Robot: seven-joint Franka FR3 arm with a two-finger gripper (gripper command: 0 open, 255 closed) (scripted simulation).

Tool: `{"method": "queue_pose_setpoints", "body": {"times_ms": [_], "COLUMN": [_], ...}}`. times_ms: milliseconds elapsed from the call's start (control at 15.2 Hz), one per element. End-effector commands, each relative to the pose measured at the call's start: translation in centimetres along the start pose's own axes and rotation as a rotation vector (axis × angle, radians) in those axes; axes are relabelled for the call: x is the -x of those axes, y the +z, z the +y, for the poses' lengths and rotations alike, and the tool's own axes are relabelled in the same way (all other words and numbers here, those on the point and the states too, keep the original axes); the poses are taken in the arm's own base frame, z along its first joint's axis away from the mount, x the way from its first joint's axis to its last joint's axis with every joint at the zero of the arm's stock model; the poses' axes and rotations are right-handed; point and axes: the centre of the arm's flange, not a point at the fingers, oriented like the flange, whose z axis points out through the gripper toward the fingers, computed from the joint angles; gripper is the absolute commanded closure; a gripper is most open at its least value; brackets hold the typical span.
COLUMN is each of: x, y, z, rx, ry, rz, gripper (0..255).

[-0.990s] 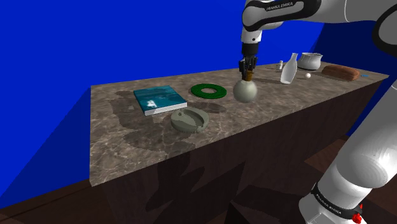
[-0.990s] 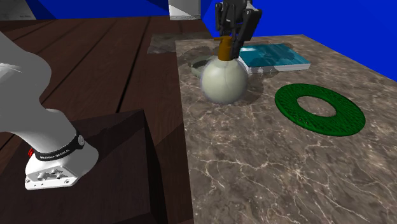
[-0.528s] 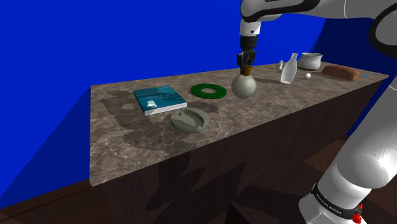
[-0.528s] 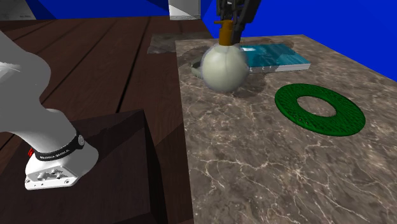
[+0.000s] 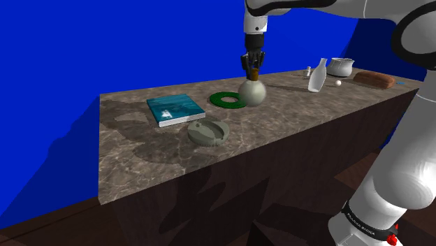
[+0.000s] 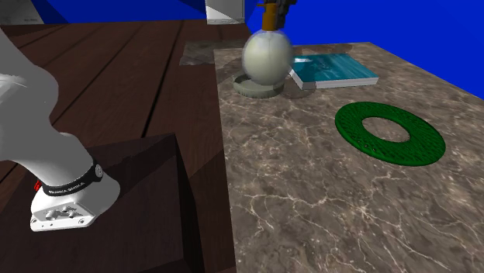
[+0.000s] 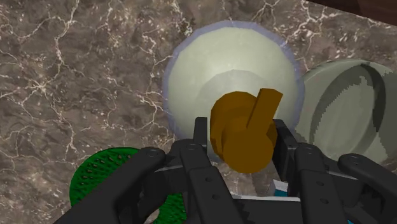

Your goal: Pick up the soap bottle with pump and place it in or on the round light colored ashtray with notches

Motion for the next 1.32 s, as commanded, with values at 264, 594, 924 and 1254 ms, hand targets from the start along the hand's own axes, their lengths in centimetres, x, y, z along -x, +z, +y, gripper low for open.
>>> {"method": "queue_pose_setpoints", "body": {"times_ms": [264, 594, 924, 1254], "x": [-2.8, -5.1, -7.1, -7.3], "y": [-2.3, -4.1, -5.1, -2.5], "z": [-7.4, -13.3, -18.6, -18.8], "rx": [0.000, 0.000, 0.000, 0.000], "ry": [0.001, 0.001, 0.001, 0.001], "rz": [0.001, 0.001, 0.001, 0.001], "gripper": [255, 255, 255, 255]}}
